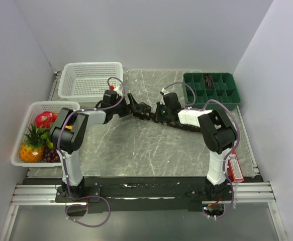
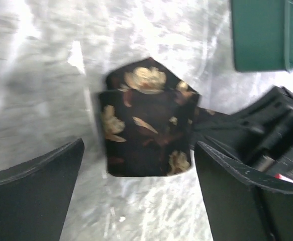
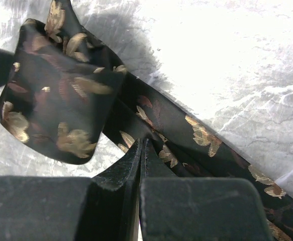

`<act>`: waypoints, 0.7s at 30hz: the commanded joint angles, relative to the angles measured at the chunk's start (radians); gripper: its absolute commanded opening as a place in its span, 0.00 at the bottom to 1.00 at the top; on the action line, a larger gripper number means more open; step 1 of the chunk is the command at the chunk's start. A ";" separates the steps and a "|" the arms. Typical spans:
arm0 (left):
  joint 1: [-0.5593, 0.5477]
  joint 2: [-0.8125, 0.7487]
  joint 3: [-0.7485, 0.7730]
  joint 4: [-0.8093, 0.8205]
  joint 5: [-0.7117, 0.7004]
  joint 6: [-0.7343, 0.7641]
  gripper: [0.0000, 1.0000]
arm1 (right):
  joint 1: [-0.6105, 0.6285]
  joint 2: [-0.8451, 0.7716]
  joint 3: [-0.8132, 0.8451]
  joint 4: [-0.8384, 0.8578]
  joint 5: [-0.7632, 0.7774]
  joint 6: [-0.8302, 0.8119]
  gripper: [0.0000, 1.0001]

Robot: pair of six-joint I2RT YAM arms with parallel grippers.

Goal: Roll the ties
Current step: Roll the tie at the center of the board.

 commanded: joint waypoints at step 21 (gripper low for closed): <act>0.019 0.063 0.047 0.109 0.071 -0.001 0.93 | -0.009 -0.197 -0.025 0.120 -0.020 0.030 0.00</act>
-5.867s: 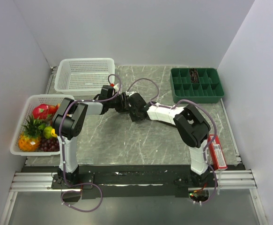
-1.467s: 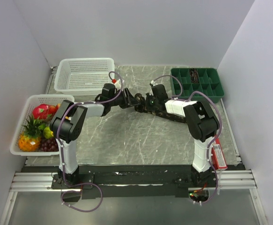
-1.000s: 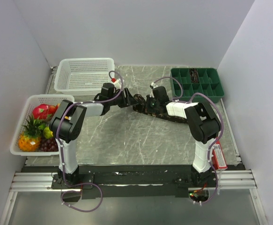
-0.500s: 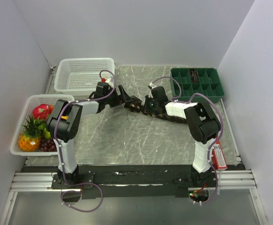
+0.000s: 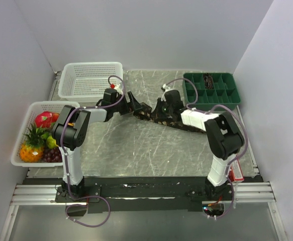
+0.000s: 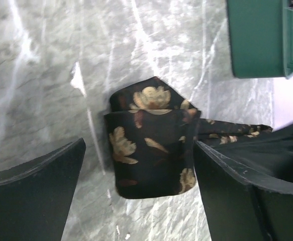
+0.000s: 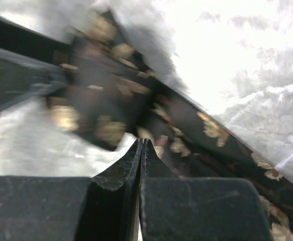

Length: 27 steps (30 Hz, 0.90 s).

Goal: Roll the ties
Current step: Roll the tie at the center of the board.

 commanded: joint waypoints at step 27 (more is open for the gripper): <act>0.001 0.036 -0.043 0.128 0.051 -0.025 0.75 | -0.005 0.216 0.180 0.094 -0.164 0.125 0.00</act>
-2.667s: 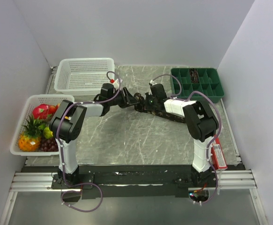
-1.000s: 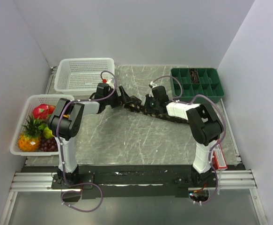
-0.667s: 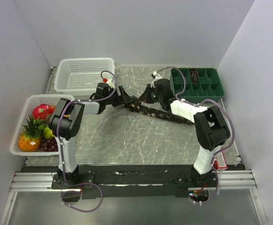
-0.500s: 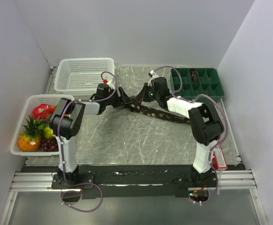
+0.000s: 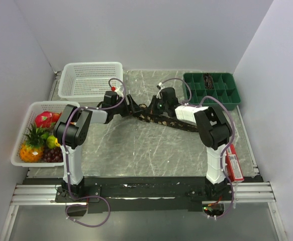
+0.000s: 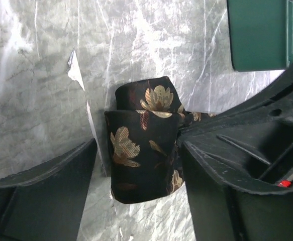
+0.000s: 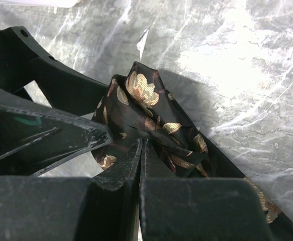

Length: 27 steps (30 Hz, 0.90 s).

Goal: Roll the ties
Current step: Roll the tie at the center of the board.

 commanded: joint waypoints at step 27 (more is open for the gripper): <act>0.000 0.085 -0.092 0.279 0.054 -0.090 0.04 | -0.049 -0.046 0.028 0.031 0.089 -0.011 0.00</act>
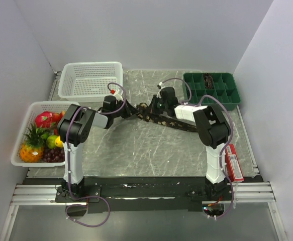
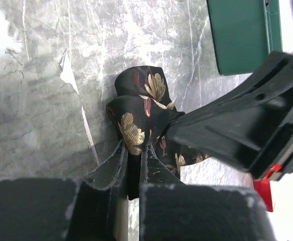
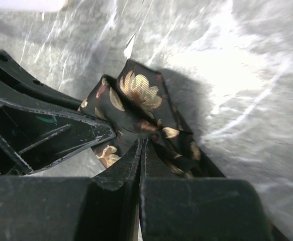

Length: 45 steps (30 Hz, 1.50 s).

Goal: Roll the ties
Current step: Roll the tie at the center of the board.

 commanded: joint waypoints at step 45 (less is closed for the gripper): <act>-0.011 0.054 0.030 0.038 0.058 -0.042 0.29 | 0.000 0.173 0.437 -0.452 -0.064 -0.073 0.00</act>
